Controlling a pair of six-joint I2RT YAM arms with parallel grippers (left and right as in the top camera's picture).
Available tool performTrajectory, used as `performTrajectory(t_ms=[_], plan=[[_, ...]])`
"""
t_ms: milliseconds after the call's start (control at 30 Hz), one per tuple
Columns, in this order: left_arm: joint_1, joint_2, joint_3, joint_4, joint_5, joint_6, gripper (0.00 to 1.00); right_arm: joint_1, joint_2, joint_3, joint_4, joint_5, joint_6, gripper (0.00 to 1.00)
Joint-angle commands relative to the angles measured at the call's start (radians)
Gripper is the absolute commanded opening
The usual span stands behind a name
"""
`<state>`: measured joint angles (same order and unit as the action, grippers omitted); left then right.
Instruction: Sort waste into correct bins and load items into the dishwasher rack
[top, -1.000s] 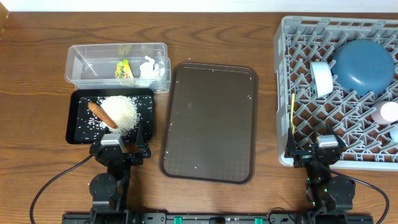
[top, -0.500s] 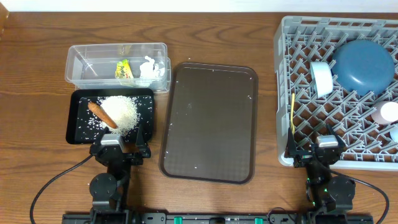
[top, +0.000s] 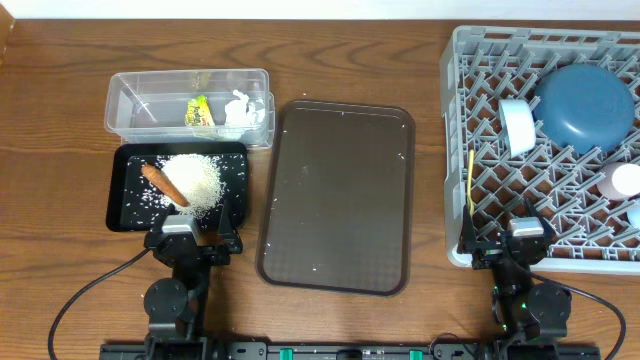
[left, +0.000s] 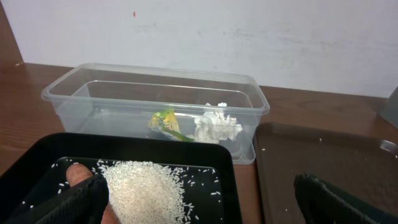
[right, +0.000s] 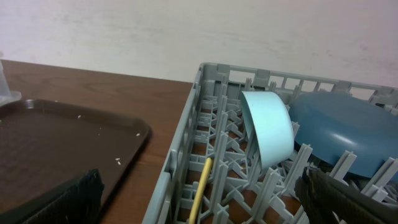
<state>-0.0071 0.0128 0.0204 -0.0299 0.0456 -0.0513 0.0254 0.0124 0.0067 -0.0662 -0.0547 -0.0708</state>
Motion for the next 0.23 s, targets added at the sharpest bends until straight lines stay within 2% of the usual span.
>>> performTrajectory(t_ms=[0,200], plan=[[0.006,-0.009,-0.016,-0.039,-0.013,0.010,0.97,0.004,-0.006,-0.001,-0.005,0.002,-0.013,0.99],[0.006,-0.009,-0.016,-0.039,-0.013,0.010,0.97,0.004,-0.006,-0.001,-0.005,0.002,-0.013,0.99]])
